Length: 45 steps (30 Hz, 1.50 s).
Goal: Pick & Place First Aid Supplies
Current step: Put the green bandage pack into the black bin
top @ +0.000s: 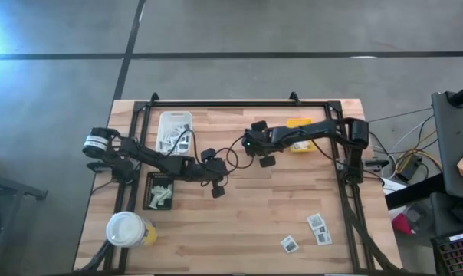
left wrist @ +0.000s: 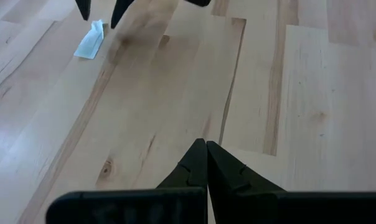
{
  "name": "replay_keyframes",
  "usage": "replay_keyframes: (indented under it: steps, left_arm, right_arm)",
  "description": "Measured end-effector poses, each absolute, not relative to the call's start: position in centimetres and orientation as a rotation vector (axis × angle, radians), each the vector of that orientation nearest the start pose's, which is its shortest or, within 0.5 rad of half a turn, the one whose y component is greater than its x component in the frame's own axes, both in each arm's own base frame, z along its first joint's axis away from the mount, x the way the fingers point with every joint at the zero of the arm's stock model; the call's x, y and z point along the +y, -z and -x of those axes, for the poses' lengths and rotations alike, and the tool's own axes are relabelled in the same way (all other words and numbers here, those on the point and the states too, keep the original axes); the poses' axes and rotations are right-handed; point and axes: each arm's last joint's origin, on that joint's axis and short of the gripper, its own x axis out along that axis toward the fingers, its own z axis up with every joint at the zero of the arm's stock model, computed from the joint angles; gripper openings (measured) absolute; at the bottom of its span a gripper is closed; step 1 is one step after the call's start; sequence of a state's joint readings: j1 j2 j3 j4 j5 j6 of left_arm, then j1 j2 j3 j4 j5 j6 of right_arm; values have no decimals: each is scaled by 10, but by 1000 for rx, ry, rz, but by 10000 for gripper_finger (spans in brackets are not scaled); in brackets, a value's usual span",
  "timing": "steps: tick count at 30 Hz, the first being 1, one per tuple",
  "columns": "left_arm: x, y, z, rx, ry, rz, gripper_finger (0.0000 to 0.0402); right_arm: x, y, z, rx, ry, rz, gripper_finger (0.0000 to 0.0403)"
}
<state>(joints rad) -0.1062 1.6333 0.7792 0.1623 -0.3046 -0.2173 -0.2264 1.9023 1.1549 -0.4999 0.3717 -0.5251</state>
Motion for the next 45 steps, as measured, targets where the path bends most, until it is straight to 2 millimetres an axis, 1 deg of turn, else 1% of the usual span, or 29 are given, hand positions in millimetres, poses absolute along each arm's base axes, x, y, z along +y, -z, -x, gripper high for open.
replay_keyframes:
  steps: [7, 12, 15, 21, 25, 35, 40, 45]
  left_arm:
    - [-25, -161, -315, 654, -263, 67, 0]
    - [-25, -161, -315, 654, -263, 67, 0]
    - [-25, -161, -315, 653, -263, 67, 0]
    - [-25, -161, -315, 652, -262, 67, 0]
    - [-25, -161, -315, 652, -262, 67, 0]
    - [-25, -161, -315, 652, -262, 67, 0]
    - [-25, -161, -315, 652, -263, 69, 0]
    - [-25, -161, -315, 653, -263, 69, 0]
  right_arm:
    - [-99, -129, -348, 1421, 178, 509, 114]
    - [-99, -124, -349, 1436, 176, 510, 113]
    - [-101, -122, -348, 1441, 175, 505, 104]
    - [-111, -122, -345, 1436, 191, 446, 69]
    - [-116, -122, -343, 1428, 172, 402, 49]
    - [-123, -121, -342, 1417, 203, 381, 12]
    - [-122, -123, -342, 1404, 201, 357, 8]
    - [-119, -136, -337, 1387, 183, 314, 8]
